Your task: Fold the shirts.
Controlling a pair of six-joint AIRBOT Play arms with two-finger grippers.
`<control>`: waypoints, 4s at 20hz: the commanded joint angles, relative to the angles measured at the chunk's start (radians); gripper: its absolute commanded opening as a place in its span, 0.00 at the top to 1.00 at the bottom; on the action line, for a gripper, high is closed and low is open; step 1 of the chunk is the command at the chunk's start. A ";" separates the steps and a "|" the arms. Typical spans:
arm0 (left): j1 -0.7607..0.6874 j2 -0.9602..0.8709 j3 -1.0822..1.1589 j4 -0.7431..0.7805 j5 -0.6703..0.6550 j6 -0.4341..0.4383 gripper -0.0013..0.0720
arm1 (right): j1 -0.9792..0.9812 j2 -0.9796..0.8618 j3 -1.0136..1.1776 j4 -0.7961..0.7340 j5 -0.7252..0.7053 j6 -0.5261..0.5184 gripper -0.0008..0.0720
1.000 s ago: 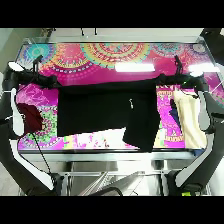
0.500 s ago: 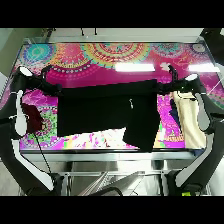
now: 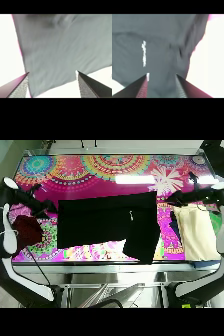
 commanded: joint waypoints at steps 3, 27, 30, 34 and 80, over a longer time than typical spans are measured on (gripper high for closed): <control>0.049 0.225 -0.579 0.071 0.248 0.062 0.10 | -0.153 0.196 -0.311 -0.001 0.071 0.006 0.48; 0.050 0.191 -0.546 -0.206 0.277 0.254 0.97 | 0.188 0.398 -1.031 0.120 -0.531 -0.028 0.49; 0.050 0.191 -0.546 -0.206 0.261 0.254 0.97 | 0.167 0.418 -1.023 0.219 -0.495 -0.109 0.96; 0.050 0.191 -0.546 -0.172 0.205 0.253 0.97 | 0.169 0.521 -1.025 0.160 -0.374 -0.097 0.96; -0.093 -0.175 0.329 -0.166 0.031 0.005 0.04 | 0.055 0.045 -0.414 0.069 -0.301 -0.165 0.03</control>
